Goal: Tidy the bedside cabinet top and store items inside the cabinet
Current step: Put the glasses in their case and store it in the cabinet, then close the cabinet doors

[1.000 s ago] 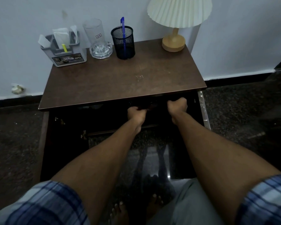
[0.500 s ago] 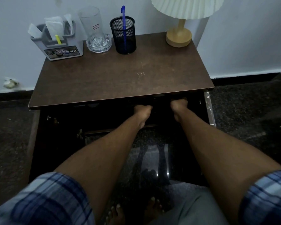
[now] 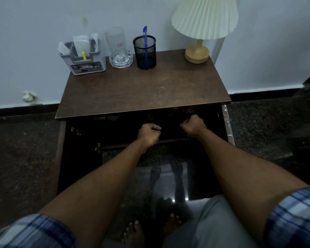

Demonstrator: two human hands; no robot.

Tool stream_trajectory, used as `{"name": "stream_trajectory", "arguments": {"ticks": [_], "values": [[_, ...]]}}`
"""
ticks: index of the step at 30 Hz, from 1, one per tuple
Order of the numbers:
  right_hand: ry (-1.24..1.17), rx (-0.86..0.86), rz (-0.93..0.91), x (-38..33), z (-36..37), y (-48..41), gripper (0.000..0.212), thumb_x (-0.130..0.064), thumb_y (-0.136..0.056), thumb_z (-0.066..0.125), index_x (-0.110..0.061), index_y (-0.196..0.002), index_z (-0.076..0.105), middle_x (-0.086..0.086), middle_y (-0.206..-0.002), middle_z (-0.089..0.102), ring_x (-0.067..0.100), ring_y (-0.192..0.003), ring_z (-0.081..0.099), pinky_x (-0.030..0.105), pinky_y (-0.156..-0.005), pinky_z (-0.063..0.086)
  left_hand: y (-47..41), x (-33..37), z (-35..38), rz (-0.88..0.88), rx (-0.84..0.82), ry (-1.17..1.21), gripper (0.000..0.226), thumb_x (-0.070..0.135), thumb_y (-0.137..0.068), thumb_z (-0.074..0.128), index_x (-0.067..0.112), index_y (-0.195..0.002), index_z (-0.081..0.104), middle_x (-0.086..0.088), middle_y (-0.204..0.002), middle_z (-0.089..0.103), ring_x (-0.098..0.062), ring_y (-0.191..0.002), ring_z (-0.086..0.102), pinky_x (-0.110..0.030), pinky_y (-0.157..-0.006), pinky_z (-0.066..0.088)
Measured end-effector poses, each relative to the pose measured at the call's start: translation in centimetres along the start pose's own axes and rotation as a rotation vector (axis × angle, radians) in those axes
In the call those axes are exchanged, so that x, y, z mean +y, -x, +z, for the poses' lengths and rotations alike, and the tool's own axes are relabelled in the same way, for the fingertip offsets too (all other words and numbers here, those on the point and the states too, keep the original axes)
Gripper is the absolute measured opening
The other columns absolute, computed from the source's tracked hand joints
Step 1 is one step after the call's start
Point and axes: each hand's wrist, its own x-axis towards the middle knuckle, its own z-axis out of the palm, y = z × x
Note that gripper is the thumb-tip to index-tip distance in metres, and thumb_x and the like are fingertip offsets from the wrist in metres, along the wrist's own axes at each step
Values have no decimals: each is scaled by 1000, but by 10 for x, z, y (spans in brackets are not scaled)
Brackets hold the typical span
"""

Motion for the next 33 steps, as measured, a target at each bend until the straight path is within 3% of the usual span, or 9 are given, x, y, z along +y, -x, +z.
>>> {"name": "stream_trajectory", "arguments": {"ticks": [4,8,14,17,19,22,27,31,33], "values": [[60,-37,-109,-13,1,30,17,-28,-85,69,-13,-77,69,15,-93,75,35,-99,70,36,-86,58,21,2,-37,19,34,-37,17,5,-96,54,17,-96,65,-8,-87,68,-16,-59,61,-25,-54,51],[96,27,-178,-17,-5,58,16,-26,-83,66,-11,-77,71,11,-91,74,31,-98,69,32,-82,54,43,2,-72,71,65,-119,17,7,-97,53,18,-93,65,-8,-87,70,-17,-60,61,-25,-54,48],[209,197,-299,-12,-28,106,11,-30,-82,64,-22,-76,69,2,-87,73,28,-90,71,35,-77,57,88,-16,-154,190,271,-460,18,13,-87,65,15,-104,72,-11,-104,73,-29,-101,69,-31,-86,51],[227,240,-317,0,-45,130,9,-31,-82,67,-22,-83,69,2,-93,72,26,-92,69,37,-79,57,116,-35,-190,234,398,-576,32,15,-86,68,9,-117,65,-20,-122,59,-40,-112,61,-43,-98,51],[211,296,-311,8,-58,146,12,-33,-81,70,-24,-87,64,5,-106,67,27,-100,65,38,-86,54,137,-44,-208,177,478,-591,43,20,-85,69,11,-126,58,-21,-131,49,-46,-120,54,-49,-105,47],[160,374,-220,21,-76,166,40,-39,-79,76,-20,-106,54,13,-124,51,36,-117,53,43,-95,48,165,-54,-226,-39,510,-512,60,32,-89,68,5,-138,47,-25,-142,45,-49,-129,49,-53,-107,45],[119,244,187,46,-85,187,98,-63,-79,69,-8,-150,29,25,-151,34,45,-138,40,49,-109,40,203,-82,-227,-308,306,-46,64,43,-105,41,-9,-141,50,-32,-135,58,-47,-118,61,-48,-95,52],[-73,14,231,66,-75,198,81,-58,-98,45,5,-149,38,26,-153,41,43,-137,45,45,-112,41,217,-104,-215,-362,312,78,61,40,-109,25,-4,-142,50,-31,-133,60,-46,-116,61,-45,-85,51],[-177,-3,230,72,-68,203,70,-52,-102,36,2,-146,43,27,-145,49,45,-128,52,50,-104,47,220,-114,-212,-404,328,65,56,34,-108,27,-6,-134,57,-29,-117,66,-42,-100,66,-39,-68,48]]}}
